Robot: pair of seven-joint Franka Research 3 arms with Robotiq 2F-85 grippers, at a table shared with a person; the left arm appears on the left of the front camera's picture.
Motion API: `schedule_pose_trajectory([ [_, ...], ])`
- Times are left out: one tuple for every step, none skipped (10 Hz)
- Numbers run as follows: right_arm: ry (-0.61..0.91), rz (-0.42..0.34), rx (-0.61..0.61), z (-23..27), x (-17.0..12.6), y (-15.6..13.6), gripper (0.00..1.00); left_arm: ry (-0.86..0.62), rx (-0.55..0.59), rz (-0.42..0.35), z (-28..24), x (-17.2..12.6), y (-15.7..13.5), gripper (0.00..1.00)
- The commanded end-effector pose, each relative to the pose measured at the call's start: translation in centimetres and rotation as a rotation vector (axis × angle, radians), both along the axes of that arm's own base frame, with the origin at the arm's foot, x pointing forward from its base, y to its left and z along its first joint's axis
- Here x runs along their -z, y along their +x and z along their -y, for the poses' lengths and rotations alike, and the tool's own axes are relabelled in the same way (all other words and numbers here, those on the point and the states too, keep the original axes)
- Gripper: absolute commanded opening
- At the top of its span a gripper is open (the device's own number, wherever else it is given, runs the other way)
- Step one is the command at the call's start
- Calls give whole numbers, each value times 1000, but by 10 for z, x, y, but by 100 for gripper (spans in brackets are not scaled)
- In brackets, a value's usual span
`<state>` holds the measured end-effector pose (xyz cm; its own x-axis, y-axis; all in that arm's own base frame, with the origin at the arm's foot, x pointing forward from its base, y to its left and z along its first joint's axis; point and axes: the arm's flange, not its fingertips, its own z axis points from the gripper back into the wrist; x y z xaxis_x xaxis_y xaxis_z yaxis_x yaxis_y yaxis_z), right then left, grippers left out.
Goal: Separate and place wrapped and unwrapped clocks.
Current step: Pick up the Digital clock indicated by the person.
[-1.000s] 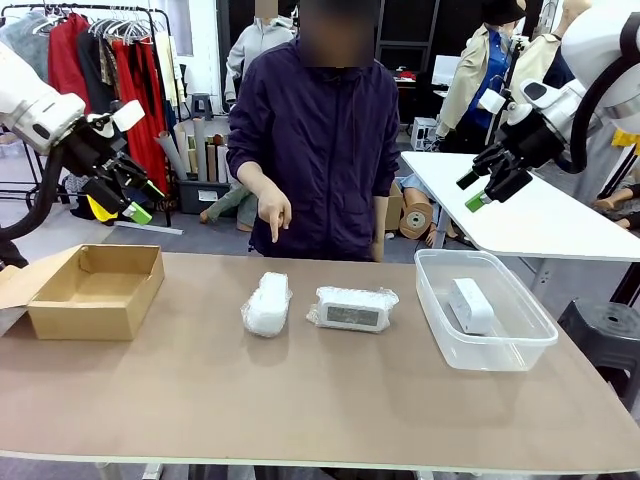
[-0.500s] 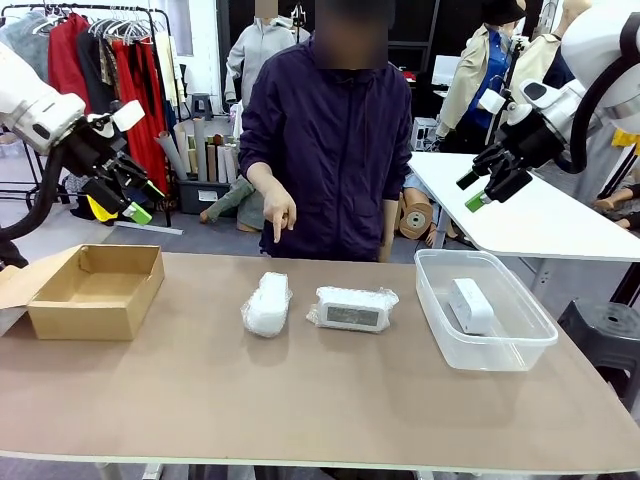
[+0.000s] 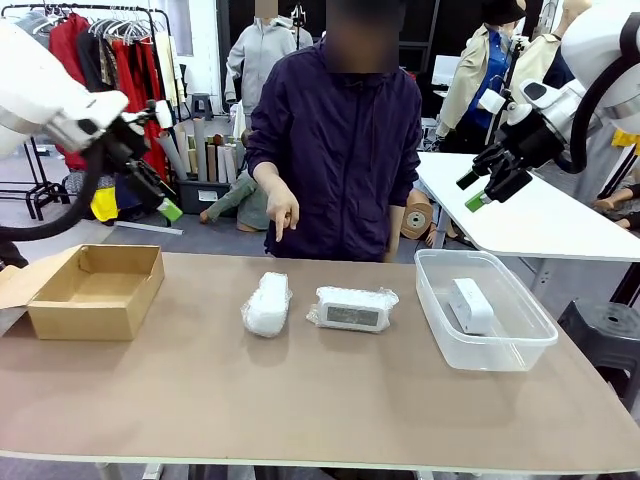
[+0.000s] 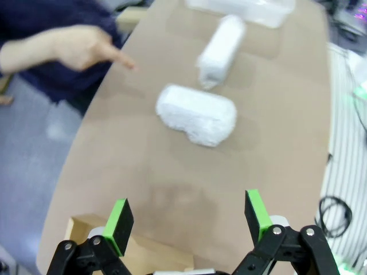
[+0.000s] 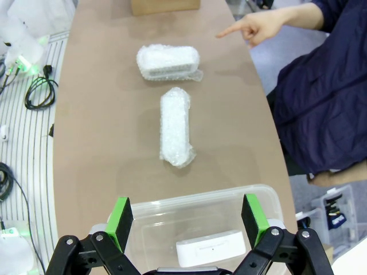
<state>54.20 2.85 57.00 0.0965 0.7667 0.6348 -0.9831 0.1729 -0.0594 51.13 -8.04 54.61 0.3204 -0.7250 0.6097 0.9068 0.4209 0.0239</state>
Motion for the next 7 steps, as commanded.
schedule_pose_trajectory([
  [2,0,-7,0,-3,1,100,67,-171,-93,31,7,-12,100],
  [2,0,-7,0,-3,1,100,74,-191,-104,46,12,-14,100],
  [2,0,-7,0,-3,1,100,82,-204,-112,57,18,-12,100],
  [2,0,-7,0,-3,1,100,80,-223,-112,65,21,-10,100],
  [2,0,-7,0,-3,1,100,42,-172,-126,71,22,-11,100],
  [2,0,-7,0,-3,1,100,76,-204,-111,65,21,-13,100],
  [2,0,-7,0,-3,1,100,76,-204,-111,65,21,-13,100],
])
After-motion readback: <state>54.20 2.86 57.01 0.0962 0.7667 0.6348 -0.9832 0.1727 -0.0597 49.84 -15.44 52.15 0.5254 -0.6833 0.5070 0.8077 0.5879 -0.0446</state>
